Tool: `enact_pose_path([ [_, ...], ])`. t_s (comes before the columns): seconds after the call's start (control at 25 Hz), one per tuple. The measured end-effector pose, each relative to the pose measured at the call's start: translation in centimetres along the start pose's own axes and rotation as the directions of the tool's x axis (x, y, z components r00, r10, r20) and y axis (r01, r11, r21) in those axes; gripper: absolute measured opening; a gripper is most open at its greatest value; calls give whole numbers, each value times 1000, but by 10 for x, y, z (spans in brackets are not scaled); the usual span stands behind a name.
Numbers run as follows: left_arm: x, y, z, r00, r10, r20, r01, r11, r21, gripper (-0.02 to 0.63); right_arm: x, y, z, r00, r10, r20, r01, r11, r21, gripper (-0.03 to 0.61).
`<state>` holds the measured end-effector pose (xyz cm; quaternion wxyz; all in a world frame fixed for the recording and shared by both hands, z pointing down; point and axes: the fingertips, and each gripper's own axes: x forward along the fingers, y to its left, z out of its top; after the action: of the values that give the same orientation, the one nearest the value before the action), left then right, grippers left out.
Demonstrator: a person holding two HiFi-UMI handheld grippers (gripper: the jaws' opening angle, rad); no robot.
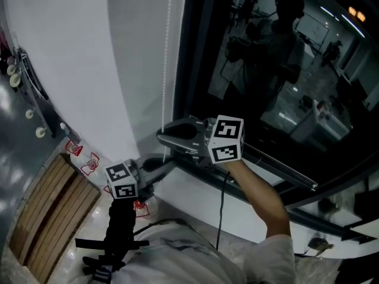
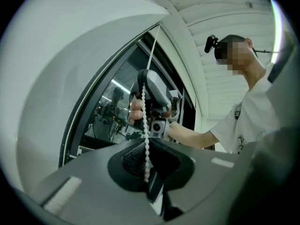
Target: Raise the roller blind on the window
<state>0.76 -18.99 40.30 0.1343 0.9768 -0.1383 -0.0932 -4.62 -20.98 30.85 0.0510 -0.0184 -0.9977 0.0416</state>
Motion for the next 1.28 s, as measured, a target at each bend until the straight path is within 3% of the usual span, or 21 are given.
enact_pose_path([
  [0.2, 0, 0, -2, 1000, 1, -3, -1, 1000, -1, -2, 3, 1, -45, 997, -2, -71, 5, 999, 51, 14],
  [0.32, 1, -1, -2, 1000, 1, -5, -1, 1000, 2, -2, 0, 0, -49, 1000, 0, -29, 3, 997, 81, 15],
  [0.44, 0, -1, 1, 1000, 0, 3, 0, 1000, 5, -2, -2, -1, -41, 1000, -15, 18, 15, 1000, 27, 21],
  [0.48, 0, -1, 2, 1000, -1, 4, 1, 1000, 8, -2, -2, -2, -37, 1000, -18, 25, 18, 1000, 9, 41],
  [0.52, 0, -1, 3, 1000, -1, 4, 1, 1000, 10, -2, -2, -3, -30, 999, -14, 38, 14, 1000, 3, 118],
  [0.56, 0, -1, 3, 1000, -1, 5, 1, 1000, 11, -2, -3, -3, -20, 998, -4, 61, 3, 1000, 4, 167],
  [0.6, -1, -1, 3, 1000, 0, 6, 0, 1000, 11, -2, -5, -3, -7, 996, 7, 92, -7, 1000, 3, 176],
  [0.76, -4, 0, 2, 1000, 8, 8, -8, 1000, 11, -2, -13, -4, 54, 983, 33, 182, -21, 997, -68, 176],
  [0.96, -4, 0, 2, 1000, 9, 11, -9, 1000, 14, -2, -18, -3, 129, 971, 52, 232, -4, 979, -201, 176],
  [1.28, -3, -4, -2, 1000, 0, 3, 0, 1000, 10, -2, -29, 4, 219, 950, 71, 303, 36, 943, -332, 166],
])
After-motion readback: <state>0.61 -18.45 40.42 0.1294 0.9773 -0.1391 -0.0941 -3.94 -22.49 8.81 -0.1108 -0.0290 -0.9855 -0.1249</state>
